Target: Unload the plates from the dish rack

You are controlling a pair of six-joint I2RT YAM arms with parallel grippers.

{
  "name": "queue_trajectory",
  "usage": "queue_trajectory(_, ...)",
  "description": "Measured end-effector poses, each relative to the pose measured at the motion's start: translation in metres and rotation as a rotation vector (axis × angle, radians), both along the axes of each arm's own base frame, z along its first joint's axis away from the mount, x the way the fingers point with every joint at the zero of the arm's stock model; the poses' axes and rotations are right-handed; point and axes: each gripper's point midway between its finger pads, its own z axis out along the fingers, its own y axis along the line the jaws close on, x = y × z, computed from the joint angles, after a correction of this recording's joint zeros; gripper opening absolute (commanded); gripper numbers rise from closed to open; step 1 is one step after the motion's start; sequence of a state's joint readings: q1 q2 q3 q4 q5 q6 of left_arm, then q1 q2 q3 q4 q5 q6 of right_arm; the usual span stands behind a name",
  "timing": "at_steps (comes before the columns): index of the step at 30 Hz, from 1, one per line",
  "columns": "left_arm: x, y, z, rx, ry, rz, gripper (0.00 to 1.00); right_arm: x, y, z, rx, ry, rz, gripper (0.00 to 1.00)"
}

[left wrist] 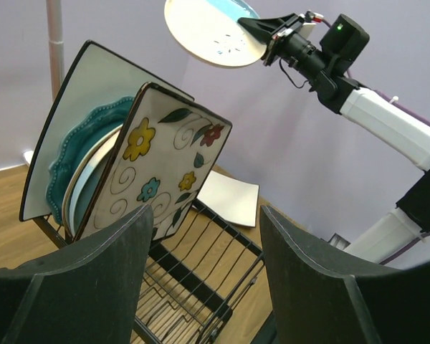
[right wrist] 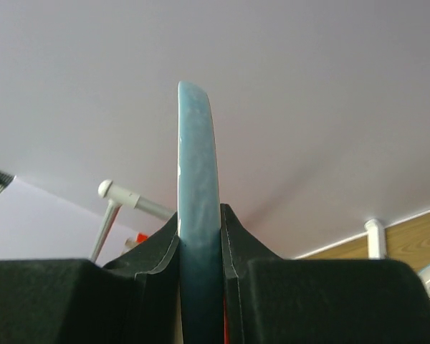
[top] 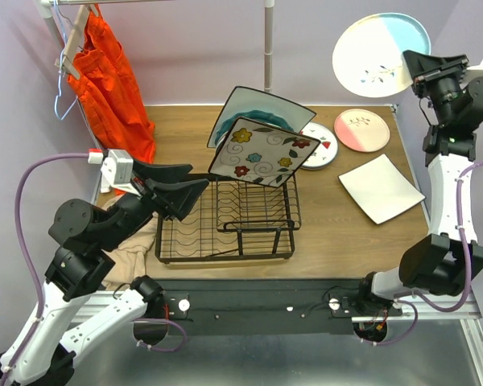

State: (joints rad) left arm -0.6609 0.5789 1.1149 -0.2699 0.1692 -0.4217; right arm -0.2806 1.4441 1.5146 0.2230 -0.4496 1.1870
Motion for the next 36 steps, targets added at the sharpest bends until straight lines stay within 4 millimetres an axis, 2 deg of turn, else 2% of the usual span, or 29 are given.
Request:
queue_trajectory(3, 0.004, -0.003, -0.008, 0.016, 0.009, 0.002, 0.7, 0.002, -0.021, -0.013, 0.018, 0.009, -0.069, 0.01)
queue_trajectory(6, 0.008, -0.006, -0.015, 0.027, 0.011, 0.004, 0.7, 0.012, -0.039, -0.041, 0.044, 0.058, -0.132, 0.01)
queue_trajectory(12, 0.022, -0.014, -0.033, 0.074, 0.02, 0.014, 0.7, 0.051, -0.059, -0.129, 0.083, 0.209, -0.171, 0.01)
queue_trajectory(13, 0.025, -0.016, -0.037, 0.084, 0.026, 0.016, 0.7, 0.061, -0.063, -0.154, 0.091, 0.253, -0.183, 0.01)
queue_trajectory(15, 0.03, -0.018, -0.045, 0.106, 0.035, 0.023, 0.7, 0.071, -0.07, -0.189, 0.102, 0.312, -0.203, 0.01)
queue_trajectory(19, 0.035, -0.019, -0.053, 0.127, 0.04, 0.036, 0.7, 0.093, -0.084, -0.252, 0.114, 0.403, -0.24, 0.01)
queue_trajectory(23, 0.034, -0.018, -0.052, 0.126, 0.032, 0.037, 0.7, 0.106, -0.095, -0.294, 0.127, 0.456, -0.281, 0.01)
queue_trajectory(27, 0.032, -0.015, -0.049, 0.126, 0.015, 0.041, 0.7, 0.113, -0.106, -0.319, 0.128, 0.484, -0.332, 0.01)
queue_trajectory(36, 0.032, -0.013, -0.049, 0.13, 0.005, 0.049, 0.7, 0.134, -0.127, -0.351, 0.126, 0.502, -0.41, 0.01)
